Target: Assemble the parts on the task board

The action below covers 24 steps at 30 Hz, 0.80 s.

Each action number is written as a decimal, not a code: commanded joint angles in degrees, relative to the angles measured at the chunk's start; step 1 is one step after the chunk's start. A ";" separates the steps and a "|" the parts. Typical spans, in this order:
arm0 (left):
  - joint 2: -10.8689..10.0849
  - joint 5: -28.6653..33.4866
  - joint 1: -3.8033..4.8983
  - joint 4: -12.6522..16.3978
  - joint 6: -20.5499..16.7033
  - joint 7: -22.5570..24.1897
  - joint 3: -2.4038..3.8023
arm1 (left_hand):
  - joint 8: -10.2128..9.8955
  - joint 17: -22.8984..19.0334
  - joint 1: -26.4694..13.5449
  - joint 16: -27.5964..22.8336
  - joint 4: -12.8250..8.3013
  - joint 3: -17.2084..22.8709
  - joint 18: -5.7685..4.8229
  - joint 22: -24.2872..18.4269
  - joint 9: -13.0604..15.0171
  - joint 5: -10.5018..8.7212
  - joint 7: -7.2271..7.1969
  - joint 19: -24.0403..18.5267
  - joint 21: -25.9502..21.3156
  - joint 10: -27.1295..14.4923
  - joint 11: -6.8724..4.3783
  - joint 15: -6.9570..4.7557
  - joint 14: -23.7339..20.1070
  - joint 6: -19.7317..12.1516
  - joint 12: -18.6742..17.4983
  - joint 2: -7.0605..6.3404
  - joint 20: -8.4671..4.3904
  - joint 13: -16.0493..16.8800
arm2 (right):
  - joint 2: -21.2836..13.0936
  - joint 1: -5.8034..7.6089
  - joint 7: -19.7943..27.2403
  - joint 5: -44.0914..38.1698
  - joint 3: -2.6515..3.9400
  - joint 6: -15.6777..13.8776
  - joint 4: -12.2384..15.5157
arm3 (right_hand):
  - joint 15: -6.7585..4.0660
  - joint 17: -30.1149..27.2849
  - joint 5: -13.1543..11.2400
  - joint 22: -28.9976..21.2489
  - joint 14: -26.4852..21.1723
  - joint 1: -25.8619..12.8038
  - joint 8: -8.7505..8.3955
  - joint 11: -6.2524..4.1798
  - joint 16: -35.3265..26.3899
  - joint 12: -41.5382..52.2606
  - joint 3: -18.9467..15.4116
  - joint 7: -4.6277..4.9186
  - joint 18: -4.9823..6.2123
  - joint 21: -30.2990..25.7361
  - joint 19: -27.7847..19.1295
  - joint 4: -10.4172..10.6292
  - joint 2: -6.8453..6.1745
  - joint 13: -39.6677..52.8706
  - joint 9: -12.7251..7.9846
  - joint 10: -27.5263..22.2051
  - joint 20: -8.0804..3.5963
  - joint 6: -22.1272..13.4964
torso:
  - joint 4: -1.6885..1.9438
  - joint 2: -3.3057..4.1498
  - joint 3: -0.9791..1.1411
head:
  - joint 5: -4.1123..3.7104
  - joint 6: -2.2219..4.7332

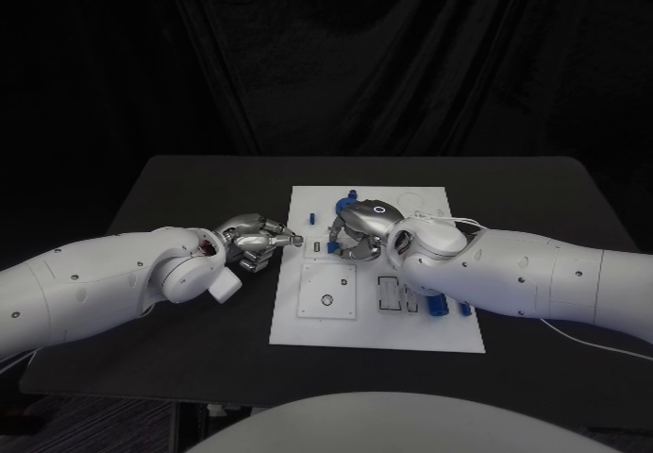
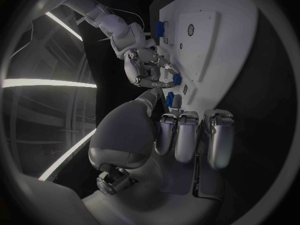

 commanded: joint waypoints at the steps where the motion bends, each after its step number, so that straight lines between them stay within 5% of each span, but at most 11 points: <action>1: 0.17 0.28 -0.19 0.03 1.40 0.46 0.04 | 0.29 12.86 0.48 -0.21 0.43 0.08 -0.65 14.67 -0.14 0.51 -0.30 4.64 0.02 5.40 0.23 0.33 4.75 -0.12 -0.16 0.15 0.27 14.49 | -0.80 -0.07 2.20 1.54 0.15 -5.98 1.49 | -0.48 11.00 0.27 11.69 5.07 -0.46 0.51 -0.48 -0.25 0.31 -0.17 -1.36 -0.55 -0.07 1.75 -0.06 0.59 15.09 2.59 5.97 -0.40 1.67 | -0.01 0.01 0.00 | -0.03 0.01; 15: 1.31 0.28 -0.47 0.10 2.86 1.35 0.04 | 0.60 12.78 0.46 -0.23 1.35 -0.48 -0.57 14.46 -0.90 0.11 -0.35 3.93 0.13 5.32 0.24 0.31 4.69 0.23 -0.23 0.11 0.41 14.41 | -2.47 0.23 3.65 3.70 0.49 -9.39 5.72 | -0.67 10.92 0.12 11.71 5.06 -1.23 0.73 -0.68 -0.31 0.31 -0.40 -1.57 -0.57 0.00 1.78 0.27 0.61 15.09 3.30 5.97 -0.59 1.67 | -0.02 -0.03 0.01 | -0.34 0.01; 17: 1.52 0.28 -0.50 0.15 3.36 1.45 0.04 | 0.76 12.85 0.47 -0.20 2.37 -1.38 -0.53 14.39 -1.84 -2.12 -0.42 3.71 0.16 5.33 0.20 0.30 4.72 0.64 -0.21 0.03 0.58 14.43 | -2.47 0.24 3.66 3.79 0.50 -9.31 6.09 | -0.67 10.92 0.12 11.71 5.06 -1.23 0.73 -0.68 -0.31 0.31 -0.40 -1.57 -0.57 0.00 1.78 0.27 0.61 15.09 3.30 5.97 -0.59 1.67 | -0.03 -0.03 0.02 | -0.35 0.01; 24: 1.83 0.28 -0.56 0.37 4.06 2.27 0.04 | 0.79 12.88 0.59 -0.18 3.15 -2.05 -0.50 14.33 -2.63 -3.20 -0.43 3.49 0.19 5.33 0.21 0.31 4.73 0.90 -0.20 0.08 0.72 14.43 | -2.25 0.25 3.65 3.87 0.50 -8.90 6.50 | -0.68 10.89 0.07 11.71 5.05 -1.29 0.72 -0.69 -0.33 0.31 -0.41 -1.58 -0.56 -0.01 1.78 0.31 0.64 15.09 3.36 5.97 -0.61 1.62 | 0.01 -0.01 0.00 | -0.30 0.01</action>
